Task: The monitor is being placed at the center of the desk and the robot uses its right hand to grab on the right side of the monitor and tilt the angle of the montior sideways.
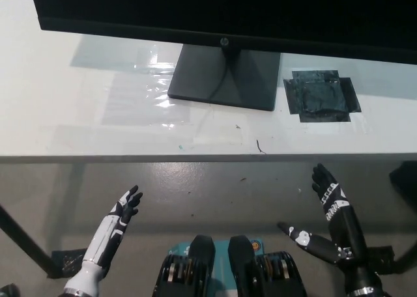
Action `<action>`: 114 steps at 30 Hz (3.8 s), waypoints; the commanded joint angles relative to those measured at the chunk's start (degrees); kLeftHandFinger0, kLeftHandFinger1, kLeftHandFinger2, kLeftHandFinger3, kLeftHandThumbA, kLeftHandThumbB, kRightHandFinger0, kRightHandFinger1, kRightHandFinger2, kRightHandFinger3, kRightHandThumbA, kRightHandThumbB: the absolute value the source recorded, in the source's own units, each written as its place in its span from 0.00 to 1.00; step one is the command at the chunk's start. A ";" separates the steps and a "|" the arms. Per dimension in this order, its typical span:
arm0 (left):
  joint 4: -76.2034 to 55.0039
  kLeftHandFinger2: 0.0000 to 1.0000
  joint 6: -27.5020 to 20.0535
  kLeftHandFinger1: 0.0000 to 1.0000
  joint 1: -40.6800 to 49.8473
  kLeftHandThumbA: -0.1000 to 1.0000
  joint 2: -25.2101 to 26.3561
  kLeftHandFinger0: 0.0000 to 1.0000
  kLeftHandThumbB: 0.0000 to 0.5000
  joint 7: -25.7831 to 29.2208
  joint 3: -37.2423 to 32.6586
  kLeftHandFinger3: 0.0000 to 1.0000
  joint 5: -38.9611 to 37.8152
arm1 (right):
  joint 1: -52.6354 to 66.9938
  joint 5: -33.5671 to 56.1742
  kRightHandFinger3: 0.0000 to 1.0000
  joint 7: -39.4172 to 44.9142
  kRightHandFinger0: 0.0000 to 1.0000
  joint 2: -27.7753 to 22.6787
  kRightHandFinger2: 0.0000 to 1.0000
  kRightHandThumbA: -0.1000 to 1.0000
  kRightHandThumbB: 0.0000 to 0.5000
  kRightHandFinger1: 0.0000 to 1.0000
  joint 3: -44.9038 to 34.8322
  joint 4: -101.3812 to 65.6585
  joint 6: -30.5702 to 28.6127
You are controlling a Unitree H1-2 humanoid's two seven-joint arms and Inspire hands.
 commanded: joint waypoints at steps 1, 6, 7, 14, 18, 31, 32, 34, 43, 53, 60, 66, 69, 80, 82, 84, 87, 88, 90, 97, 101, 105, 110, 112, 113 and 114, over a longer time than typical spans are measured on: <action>-0.44 1.00 -3.77 1.00 -1.53 1.00 1.04 1.00 0.52 0.62 -0.72 1.00 1.21 | 2.19 29.22 1.00 13.44 1.00 -1.81 1.00 1.00 0.61 1.00 2.16 -15.97 10.27; -0.28 1.00 -3.77 1.00 -1.58 1.00 1.06 1.00 0.50 0.46 -0.79 1.00 1.02 | 1.89 45.68 1.00 11.83 1.00 -3.10 1.00 1.00 0.73 1.00 2.12 -26.48 21.71; -0.48 1.00 -3.77 1.00 -1.52 1.00 1.12 1.00 0.51 0.88 -0.95 1.00 1.63 | 0.77 50.06 1.00 10.79 1.00 -3.48 1.00 1.00 0.74 1.00 1.71 -28.14 23.99; -0.38 1.00 -3.77 1.00 -1.12 1.00 1.02 1.00 0.49 1.26 -1.37 1.00 2.22 | -6.61 64.66 1.00 6.88 1.00 -2.27 1.00 1.00 0.71 1.00 -2.92 -26.06 30.71; -0.62 1.00 -3.77 1.00 -0.72 1.00 0.88 1.00 0.48 1.16 -1.45 1.00 2.09 | -8.47 67.13 1.00 4.97 1.00 -1.43 1.00 1.00 0.71 1.00 -4.41 -24.84 31.87; -1.26 1.00 -3.77 1.00 1.11 1.00 0.89 1.00 0.46 1.61 -2.20 1.00 2.66 | -26.61 67.44 1.00 2.08 1.00 3.87 1.00 1.00 0.68 1.00 -13.94 -5.31 36.14; -1.31 1.00 -3.77 1.00 1.11 1.00 0.94 1.00 0.46 1.92 -2.29 1.00 3.07 | -27.55 67.31 1.00 2.08 1.00 4.08 1.00 1.00 0.68 1.00 -14.55 -4.19 36.34; -1.32 1.00 -3.77 1.00 1.11 1.00 0.95 1.00 0.46 1.94 -2.30 1.00 3.09 | -27.67 67.25 1.00 2.18 1.00 4.27 1.00 1.00 0.68 1.00 -15.02 -4.10 36.85; -1.41 1.00 -3.77 1.00 1.48 1.00 0.85 1.00 0.47 1.73 -2.43 1.00 3.23 | -35.76 63.39 1.00 3.36 1.00 5.25 1.00 1.00 0.69 1.00 -21.15 10.19 38.27; -1.46 1.00 -3.77 1.00 1.32 1.00 0.95 1.00 0.46 1.82 -2.41 1.00 3.36 | -39.82 59.40 1.00 7.72 1.00 6.32 1.00 1.00 0.68 1.00 -26.20 19.43 39.43; -1.58 1.00 -3.77 1.00 1.05 1.00 1.31 1.00 0.43 2.21 -2.50 1.00 3.46 | -43.17 56.49 1.00 10.32 1.00 6.50 1.00 1.00 0.63 1.00 -28.23 30.23 36.77; -1.52 1.00 -3.77 1.00 1.49 1.00 1.09 1.00 0.45 2.10 -2.50 1.00 3.62 | -43.81 54.65 1.00 11.37 1.00 6.13 1.00 1.00 0.65 1.00 -28.84 34.05 35.40; -1.78 1.00 -3.77 1.00 2.11 1.00 1.18 1.00 0.44 1.95 -2.59 1.00 3.59 | -44.86 54.22 1.00 11.74 1.00 5.86 1.00 1.00 0.63 1.00 -30.08 38.56 34.27; -1.32 1.00 -3.77 1.00 1.62 1.00 1.34 1.00 0.45 2.26 -2.61 1.00 4.08 | -48.97 51.64 1.00 13.52 1.00 4.12 1.00 1.00 0.64 1.00 -31.84 46.31 32.13; -1.45 1.00 -3.77 1.00 1.73 1.00 1.49 1.00 0.42 2.07 -2.79 1.00 3.87 | -50.60 51.22 1.00 13.93 1.00 3.21 1.00 1.00 0.68 1.00 -32.62 48.23 31.46; -1.56 1.00 -3.77 1.00 1.77 1.00 1.49 1.00 0.42 1.74 -2.78 1.00 3.49 | -51.84 50.95 1.00 14.19 1.00 2.54 1.00 1.00 0.68 1.00 -33.14 49.46 30.97; -1.59 1.00 -3.77 1.00 1.77 1.00 1.49 1.00 0.41 1.82 -2.78 1.00 3.63 | -53.66 50.51 1.00 14.50 1.00 1.52 1.00 1.00 0.68 1.00 -34.12 51.38 30.65; -1.55 1.00 -3.77 1.00 1.76 1.00 1.51 1.00 0.41 1.84 -2.79 1.00 3.64 | -53.99 50.49 1.00 14.61 1.00 1.35 1.00 1.00 0.68 1.00 -34.36 51.70 30.66; -1.61 1.00 -3.77 1.00 1.76 1.00 1.50 1.00 0.42 1.93 -2.73 1.00 3.68 | -55.33 50.13 1.00 15.52 1.00 0.59 1.00 1.00 0.68 1.00 -34.76 53.21 30.14; -1.50 1.00 -3.77 1.00 1.83 1.00 1.48 1.00 0.43 2.20 -2.79 1.00 3.76 | -58.94 48.86 1.00 15.47 1.00 -1.29 1.00 1.00 0.67 1.00 -36.12 57.15 29.11; -1.34 1.00 -3.77 1.00 1.99 1.00 1.64 1.00 0.43 2.49 -2.93 1.00 3.84 | -61.14 47.83 1.00 15.42 1.00 -2.30 1.00 1.00 0.67 1.00 -36.74 60.96 27.68; -1.24 1.00 -3.77 1.00 1.96 1.00 1.49 1.00 0.43 2.32 -2.97 1.00 3.65 | -62.59 46.82 1.00 15.29 1.00 -3.08 1.00 1.00 0.66 1.00 -37.08 64.97 26.00; -1.22 1.00 -3.77 1.00 2.00 1.00 1.40 1.00 0.41 2.15 -2.88 1.00 3.19 | -63.35 45.46 1.00 14.52 1.00 -3.27 1.00 1.00 0.65 1.00 -37.35 67.89 24.31; -1.20 1.00 -3.77 1.00 2.13 1.00 1.37 1.00 0.42 2.13 -2.81 1.00 3.15 | -63.47 44.76 1.00 13.91 1.00 -3.22 1.00 1.00 0.65 1.00 -37.25 68.79 23.56; -1.30 1.00 -3.77 1.00 2.12 1.00 1.48 1.00 0.41 2.13 -2.85 1.00 3.27 | -63.63 44.66 1.00 13.64 1.00 -3.19 1.00 1.00 0.65 1.00 -37.42 69.21 23.42; -1.35 1.00 -3.77 1.00 2.11 1.00 1.50 1.00 0.42 2.23 -2.84 1.00 3.48 | -63.82 44.37 1.00 13.03 1.00 -3.15 1.00 1.00 0.65 1.00 -37.46 69.55 23.19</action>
